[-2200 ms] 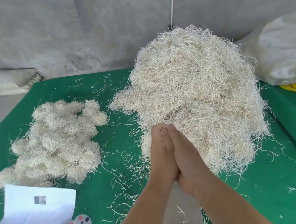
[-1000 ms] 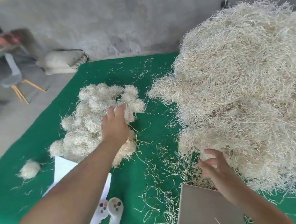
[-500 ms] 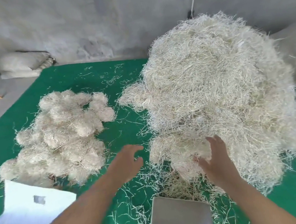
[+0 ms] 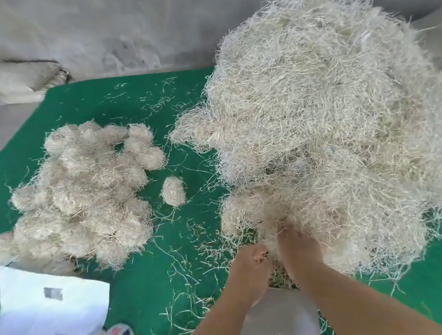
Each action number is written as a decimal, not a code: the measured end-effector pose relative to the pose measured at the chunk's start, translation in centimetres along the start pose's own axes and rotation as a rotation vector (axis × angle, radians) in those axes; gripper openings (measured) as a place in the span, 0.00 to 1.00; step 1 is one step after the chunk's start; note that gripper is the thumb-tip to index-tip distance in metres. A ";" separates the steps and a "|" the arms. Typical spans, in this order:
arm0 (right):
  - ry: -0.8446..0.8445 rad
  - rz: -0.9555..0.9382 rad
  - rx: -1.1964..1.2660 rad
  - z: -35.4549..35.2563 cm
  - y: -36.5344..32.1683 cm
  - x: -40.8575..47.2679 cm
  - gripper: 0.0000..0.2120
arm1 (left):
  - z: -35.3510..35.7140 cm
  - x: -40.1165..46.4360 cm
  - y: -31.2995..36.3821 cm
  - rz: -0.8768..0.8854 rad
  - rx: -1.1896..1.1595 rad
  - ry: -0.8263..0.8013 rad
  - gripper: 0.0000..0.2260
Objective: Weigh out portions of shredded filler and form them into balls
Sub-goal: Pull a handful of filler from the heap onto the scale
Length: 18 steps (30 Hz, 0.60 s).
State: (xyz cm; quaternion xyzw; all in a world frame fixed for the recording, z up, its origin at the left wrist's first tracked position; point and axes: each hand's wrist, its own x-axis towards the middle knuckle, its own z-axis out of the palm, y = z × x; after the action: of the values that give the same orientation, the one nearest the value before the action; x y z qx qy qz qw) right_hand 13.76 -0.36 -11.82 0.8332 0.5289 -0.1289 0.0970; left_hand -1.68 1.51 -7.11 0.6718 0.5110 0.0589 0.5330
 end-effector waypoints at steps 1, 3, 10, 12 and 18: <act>0.030 -0.016 0.010 0.2 0.2 -0.3 0.27 | -0.2 -0.1 -0.4 -0.007 -0.014 0.001 0.18; 0.100 -0.056 0.107 0.1 0.7 -0.8 0.19 | -0.5 -0.2 -0.7 -0.050 -0.044 0.043 0.19; 0.488 -0.105 0.627 -2.5 1.9 -4.7 0.14 | -1.7 0.2 3.3 -0.110 -0.501 0.089 0.25; 0.471 -0.243 0.722 -3.2 1.7 -6.0 0.16 | -1.8 0.3 4.9 -0.175 -0.694 -0.088 0.22; 0.231 -0.356 0.925 -4.7 1.7 -8.7 0.23 | -1.4 -0.4 6.8 -0.124 -0.652 0.080 0.07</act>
State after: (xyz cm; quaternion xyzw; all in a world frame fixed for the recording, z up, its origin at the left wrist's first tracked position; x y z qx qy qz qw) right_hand 12.26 -7.12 -4.55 0.6946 0.5575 -0.2714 -0.3647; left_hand 1.49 2.74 -1.00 0.4305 0.5257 0.2131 0.7020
